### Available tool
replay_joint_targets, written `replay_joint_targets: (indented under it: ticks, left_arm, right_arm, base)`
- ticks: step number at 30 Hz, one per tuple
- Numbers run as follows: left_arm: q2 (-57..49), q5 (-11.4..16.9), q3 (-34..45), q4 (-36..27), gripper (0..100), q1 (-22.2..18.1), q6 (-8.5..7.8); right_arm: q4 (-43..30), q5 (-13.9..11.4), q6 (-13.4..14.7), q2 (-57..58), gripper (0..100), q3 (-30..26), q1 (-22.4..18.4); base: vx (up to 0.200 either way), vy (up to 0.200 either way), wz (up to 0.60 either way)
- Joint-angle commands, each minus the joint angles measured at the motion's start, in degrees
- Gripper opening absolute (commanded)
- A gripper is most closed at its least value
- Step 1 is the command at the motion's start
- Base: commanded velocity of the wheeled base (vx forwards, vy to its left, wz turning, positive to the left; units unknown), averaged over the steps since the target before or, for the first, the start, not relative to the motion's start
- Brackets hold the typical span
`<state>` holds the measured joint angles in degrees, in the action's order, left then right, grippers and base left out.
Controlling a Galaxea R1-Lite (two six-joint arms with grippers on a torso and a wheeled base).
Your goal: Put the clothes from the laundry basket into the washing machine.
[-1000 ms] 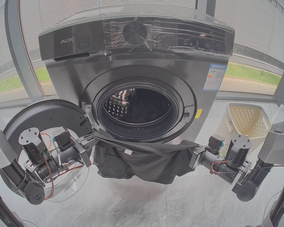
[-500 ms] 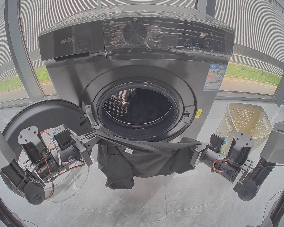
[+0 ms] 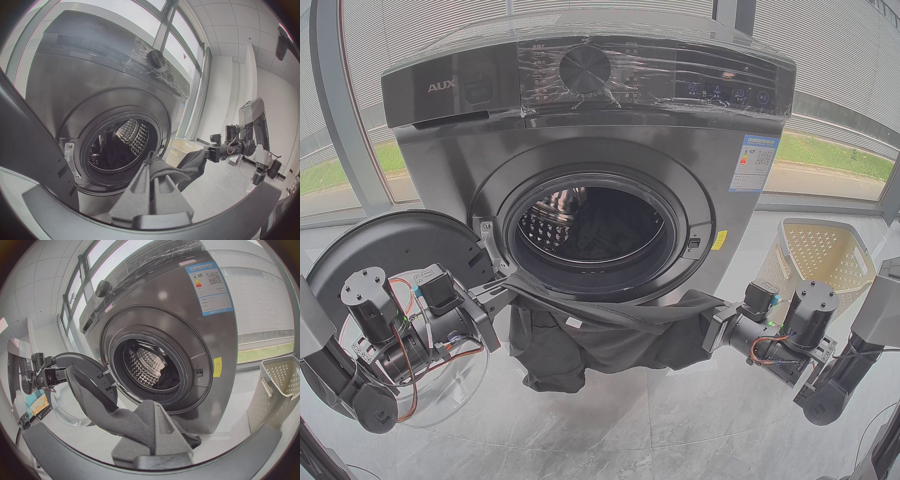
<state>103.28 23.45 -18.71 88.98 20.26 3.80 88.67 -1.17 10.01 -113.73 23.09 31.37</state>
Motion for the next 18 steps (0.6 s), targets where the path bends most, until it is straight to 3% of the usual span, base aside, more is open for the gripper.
replay_joint_targets:
  ticks: [1, 5, 6, 13, 18]
  left_arm:
    - [0.3, 0.0, 0.0, 0.1, 0, 0.0, -0.02]
    - [0.6, 0.0, -0.1, 0.1, 0, 1.1, 0.06]
    - [1.0, 0.0, -0.3, 0.1, 0, 1.5, 0.15]
    - [3.4, -2.4, -4.2, 0.1, 0, 4.1, 0.15]
    - [4.5, -2.6, -5.6, 0.1, 0, 4.3, 0.15]
  right_arm:
    - [0.0, -0.1, 0.0, 0.0, 0, -0.1, 0.0]
    - [0.0, -0.1, 0.0, -0.2, 0, -1.6, 0.5]
    - [0.0, 0.0, 0.0, -0.4, 100, -2.3, 0.7]
    - [-0.1, -0.4, -2.2, -2.9, 100, -13.4, 5.2]
    - [0.1, -3.9, -3.7, -6.7, 100, -16.2, 6.2]
  base:
    - [0.000, 0.000, 0.00]
    - [0.000, 0.000, 0.00]
    - [0.000, 0.000, 0.00]
    - [0.000, 0.000, 0.00]
    - [0.000, 0.000, 0.00]
